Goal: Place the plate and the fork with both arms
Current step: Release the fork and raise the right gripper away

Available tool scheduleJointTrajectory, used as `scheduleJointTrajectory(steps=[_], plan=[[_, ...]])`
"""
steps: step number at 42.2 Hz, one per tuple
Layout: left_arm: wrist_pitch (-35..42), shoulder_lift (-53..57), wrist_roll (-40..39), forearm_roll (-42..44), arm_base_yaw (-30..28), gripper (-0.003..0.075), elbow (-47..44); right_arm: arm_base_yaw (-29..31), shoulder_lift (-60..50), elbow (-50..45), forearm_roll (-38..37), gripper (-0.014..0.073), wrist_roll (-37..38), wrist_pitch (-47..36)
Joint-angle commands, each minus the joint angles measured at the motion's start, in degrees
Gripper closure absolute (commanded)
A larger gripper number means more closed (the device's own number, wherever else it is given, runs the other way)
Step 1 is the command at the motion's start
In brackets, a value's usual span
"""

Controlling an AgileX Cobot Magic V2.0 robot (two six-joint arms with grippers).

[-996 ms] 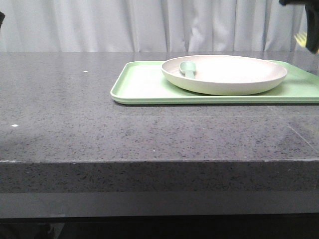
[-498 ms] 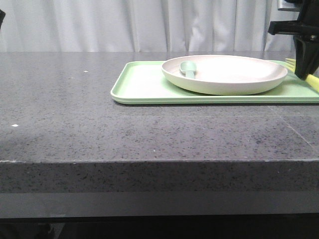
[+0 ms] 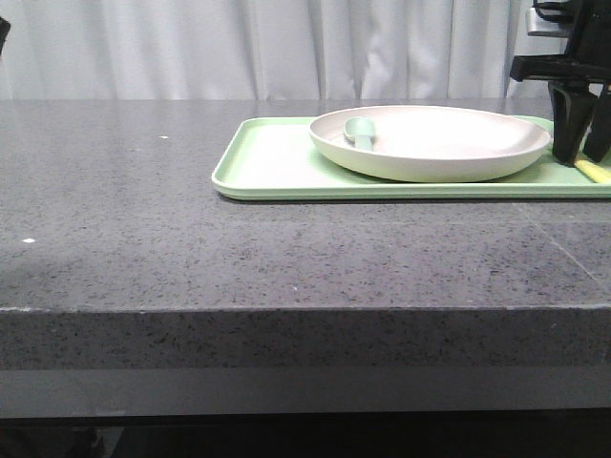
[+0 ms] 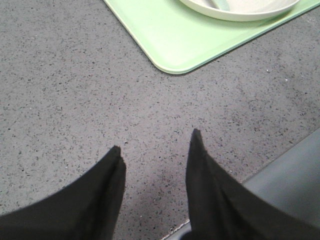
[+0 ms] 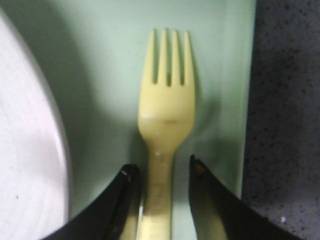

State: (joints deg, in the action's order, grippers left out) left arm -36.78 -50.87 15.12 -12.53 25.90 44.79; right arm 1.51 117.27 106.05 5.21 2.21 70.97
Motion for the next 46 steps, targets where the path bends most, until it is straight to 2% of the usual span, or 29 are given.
scheduleJointTrajectory(steps=[1, 13, 20, 36, 46], plan=[[3.66, 0.63, 0.07, -0.64, -0.14, 0.0425, 1.58, 0.37, -4.55, 1.62, 0.13, 0.0297, -1.29, 3.34], [3.66, 0.63, 0.07, -0.64, -0.14, 0.0425, 1.58, 0.37, -13.85, 1.11, 0.13, 0.0297, -2.95, 3.89], [3.66, 0.63, 0.07, -0.64, -0.14, 0.0425, 1.58, -0.20, -23.23, -3.38, 0.25, 0.0297, -4.95, 3.09], [3.66, 0.63, 0.07, -0.64, -0.14, 0.0425, 1.58, -6.25, -47.75, -25.45, 0.24, 0.0297, -5.76, -0.19], [3.66, 0.63, 0.07, -0.64, -0.14, 0.0425, 1.58, -6.48, -63.44, -40.30, -0.85, 0.0297, -5.76, -3.62]])
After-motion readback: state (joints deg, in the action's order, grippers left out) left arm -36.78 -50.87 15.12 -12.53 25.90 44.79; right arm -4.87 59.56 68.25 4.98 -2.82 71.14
